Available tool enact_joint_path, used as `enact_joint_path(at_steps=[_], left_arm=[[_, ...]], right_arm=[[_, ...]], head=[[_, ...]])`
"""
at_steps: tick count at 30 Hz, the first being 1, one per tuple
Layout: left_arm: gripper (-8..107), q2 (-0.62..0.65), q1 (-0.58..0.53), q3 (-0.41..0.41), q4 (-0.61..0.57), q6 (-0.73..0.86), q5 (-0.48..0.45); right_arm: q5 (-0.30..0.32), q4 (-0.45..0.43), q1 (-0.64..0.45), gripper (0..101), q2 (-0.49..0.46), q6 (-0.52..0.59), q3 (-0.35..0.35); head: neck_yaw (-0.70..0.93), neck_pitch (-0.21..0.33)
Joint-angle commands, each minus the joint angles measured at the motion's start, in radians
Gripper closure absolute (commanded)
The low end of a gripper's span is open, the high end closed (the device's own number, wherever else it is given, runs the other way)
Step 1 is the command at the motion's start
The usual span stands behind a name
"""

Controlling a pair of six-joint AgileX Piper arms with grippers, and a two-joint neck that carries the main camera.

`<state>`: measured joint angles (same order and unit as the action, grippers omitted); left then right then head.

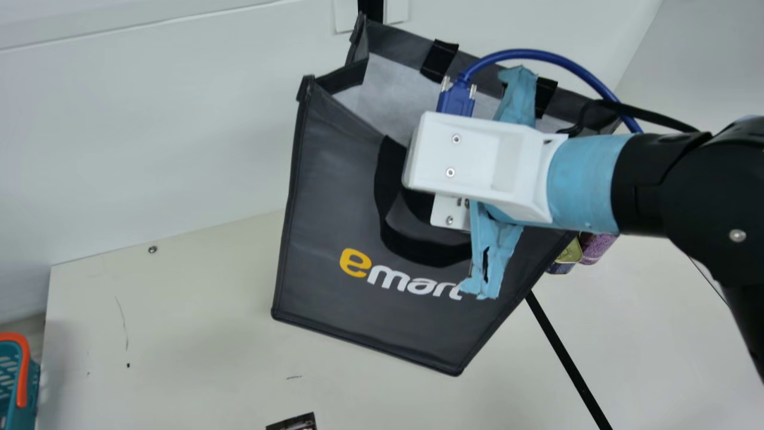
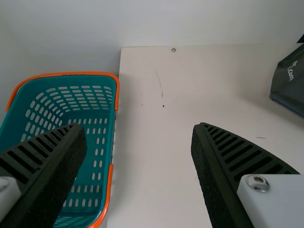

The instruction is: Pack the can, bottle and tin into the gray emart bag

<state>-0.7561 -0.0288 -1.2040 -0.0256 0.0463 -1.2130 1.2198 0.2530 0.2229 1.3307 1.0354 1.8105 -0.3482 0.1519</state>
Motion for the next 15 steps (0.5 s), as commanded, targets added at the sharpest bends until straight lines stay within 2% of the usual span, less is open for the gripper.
enact_joint_path(at_steps=[1,15], left_arm=[[9,0.000,0.000,0.000,0.000,0.000,0.000],[9,0.000,0.000,0.000,0.000,0.000,0.000]], right_arm=[[0.000,-0.004,0.011,101,-0.005,-0.008,-0.012],[0.000,-0.034,0.089,101,-0.030,-0.069,-0.077]], head=[[-0.001,0.023],[-0.001,0.023]])
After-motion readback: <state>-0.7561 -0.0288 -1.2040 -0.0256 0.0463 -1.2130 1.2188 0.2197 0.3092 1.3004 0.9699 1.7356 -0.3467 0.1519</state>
